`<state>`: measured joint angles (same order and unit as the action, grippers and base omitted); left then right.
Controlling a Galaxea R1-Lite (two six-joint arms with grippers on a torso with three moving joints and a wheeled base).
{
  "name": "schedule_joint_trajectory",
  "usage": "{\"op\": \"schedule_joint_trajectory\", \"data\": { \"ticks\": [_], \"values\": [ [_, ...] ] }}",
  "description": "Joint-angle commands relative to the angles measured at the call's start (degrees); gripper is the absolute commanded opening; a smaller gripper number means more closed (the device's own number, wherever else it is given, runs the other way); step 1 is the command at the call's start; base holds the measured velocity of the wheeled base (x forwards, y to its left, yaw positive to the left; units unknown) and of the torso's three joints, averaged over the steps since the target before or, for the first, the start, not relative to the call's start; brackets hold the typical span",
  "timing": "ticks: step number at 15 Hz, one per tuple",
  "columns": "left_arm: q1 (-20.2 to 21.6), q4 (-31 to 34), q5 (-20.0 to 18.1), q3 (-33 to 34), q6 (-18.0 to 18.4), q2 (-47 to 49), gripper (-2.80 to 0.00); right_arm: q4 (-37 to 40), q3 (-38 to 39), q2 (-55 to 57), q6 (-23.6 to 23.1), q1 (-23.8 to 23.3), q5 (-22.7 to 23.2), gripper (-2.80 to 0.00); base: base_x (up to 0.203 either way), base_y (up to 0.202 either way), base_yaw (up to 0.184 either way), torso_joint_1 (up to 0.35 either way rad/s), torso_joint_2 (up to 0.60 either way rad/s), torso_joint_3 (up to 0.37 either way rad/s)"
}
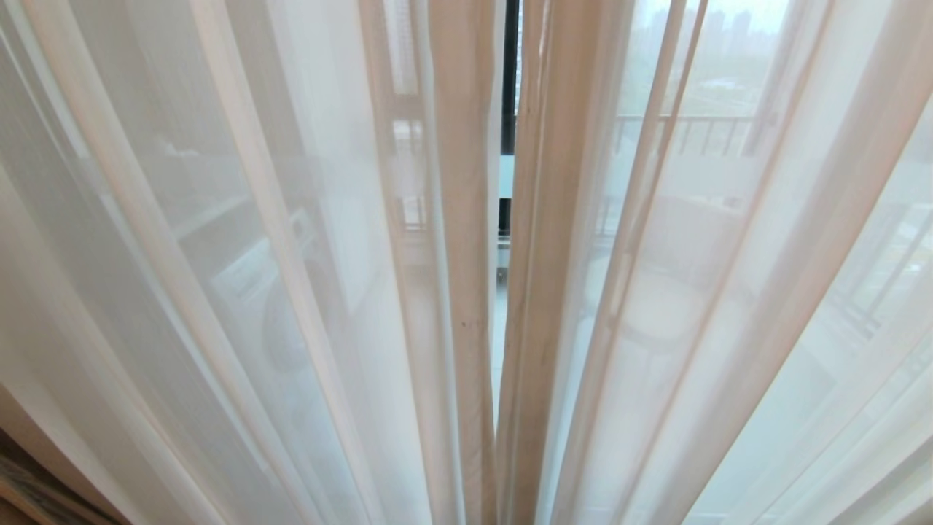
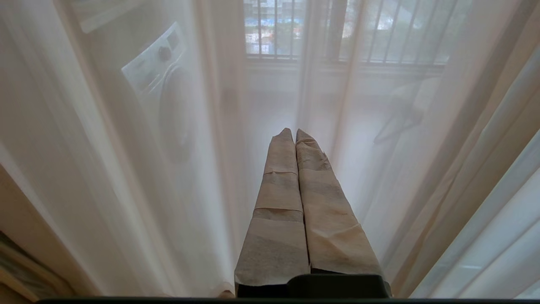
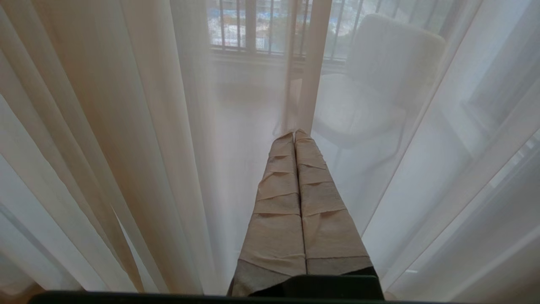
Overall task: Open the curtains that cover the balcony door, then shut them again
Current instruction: Pull the outer curtains open on both sides
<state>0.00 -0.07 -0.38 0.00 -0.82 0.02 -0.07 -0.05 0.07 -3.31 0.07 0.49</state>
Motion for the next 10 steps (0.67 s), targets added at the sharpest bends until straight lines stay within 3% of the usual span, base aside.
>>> {"op": "schedule_joint_trajectory", "data": {
  "ticks": [1,10],
  "values": [
    [0.0,0.0,0.0,0.0,-0.1,0.0,-2.8,0.0,0.0,-0.1,0.0,0.0,0.0,-2.8,0.0,0.0,0.0,0.0,0.0,0.0],
    [0.0,0.0,0.0,0.0,0.0,0.0,-2.8,0.0,0.0,-0.1,0.0,0.0,0.0,-2.8,0.0,0.0,0.0,0.0,0.0,0.0]
  ]
}}
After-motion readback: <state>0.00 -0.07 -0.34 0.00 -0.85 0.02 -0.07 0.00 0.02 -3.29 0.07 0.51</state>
